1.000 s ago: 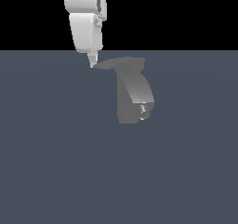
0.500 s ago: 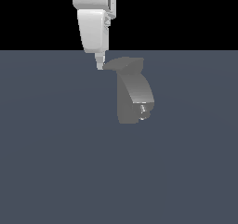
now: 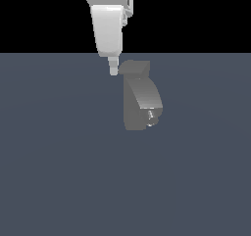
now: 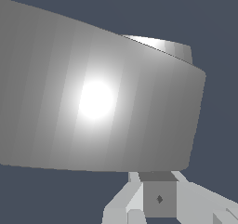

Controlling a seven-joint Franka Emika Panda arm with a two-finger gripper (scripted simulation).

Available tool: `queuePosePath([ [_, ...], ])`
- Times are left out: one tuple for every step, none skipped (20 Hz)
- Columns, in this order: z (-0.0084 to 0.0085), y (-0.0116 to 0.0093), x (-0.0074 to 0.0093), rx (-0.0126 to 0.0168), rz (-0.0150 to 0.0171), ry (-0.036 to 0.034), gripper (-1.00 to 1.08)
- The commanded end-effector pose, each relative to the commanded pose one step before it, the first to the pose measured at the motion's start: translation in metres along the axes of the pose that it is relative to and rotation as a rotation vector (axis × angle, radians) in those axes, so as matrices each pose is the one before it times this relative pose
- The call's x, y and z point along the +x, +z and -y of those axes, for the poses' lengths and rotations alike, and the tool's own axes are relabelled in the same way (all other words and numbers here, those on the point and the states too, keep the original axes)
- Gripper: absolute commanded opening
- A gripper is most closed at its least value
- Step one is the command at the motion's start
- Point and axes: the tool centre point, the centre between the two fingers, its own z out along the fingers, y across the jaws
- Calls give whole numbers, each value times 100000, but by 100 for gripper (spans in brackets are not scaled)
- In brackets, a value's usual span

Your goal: Turn on the faucet by rotating a designated handle.

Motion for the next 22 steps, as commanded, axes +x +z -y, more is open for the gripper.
queuePosePath([
  [-497, -34, 852, -115, -88, 884, -100],
  [317, 42, -688, 68, 64, -846, -100],
  [-34, -1, 605, -7, -4, 48, -100],
  [-34, -1, 609, -7, -4, 48, -100],
  [-37, -5, 590, 0, 0, 0, -100],
  [-33, 1, 624, -10, -7, 68, -100],
  [-34, -1, 618, -7, -5, 48, -100],
  [-34, -1, 620, -7, -5, 48, -100],
  [-35, -4, 601, 0, 0, 0, -100],
  [-33, 2, 641, -13, -10, 83, -100],
  [-34, -1, 626, -7, -6, 48, -100],
  [-34, -4, 606, 0, 0, 0, -100],
  [-33, 1, 645, -13, -11, 83, -100],
  [-32, -1, 630, -7, -6, 48, -100],
  [-32, -4, 609, 0, 0, 0, -100],
  [-32, 1, 647, -13, -11, 83, -100],
  [-30, -1, 631, -7, -6, 48, -100],
  [-28, -4, 609, 0, 0, 0, -100],
  [-29, 1, 645, -12, -11, 83, -100],
  [-24, -4, 607, 0, 0, 0, -100],
  [0, 0, 0, 0, 0, 0, -100],
  [235, 8, -1983, -20, 83, -2774, -100],
])
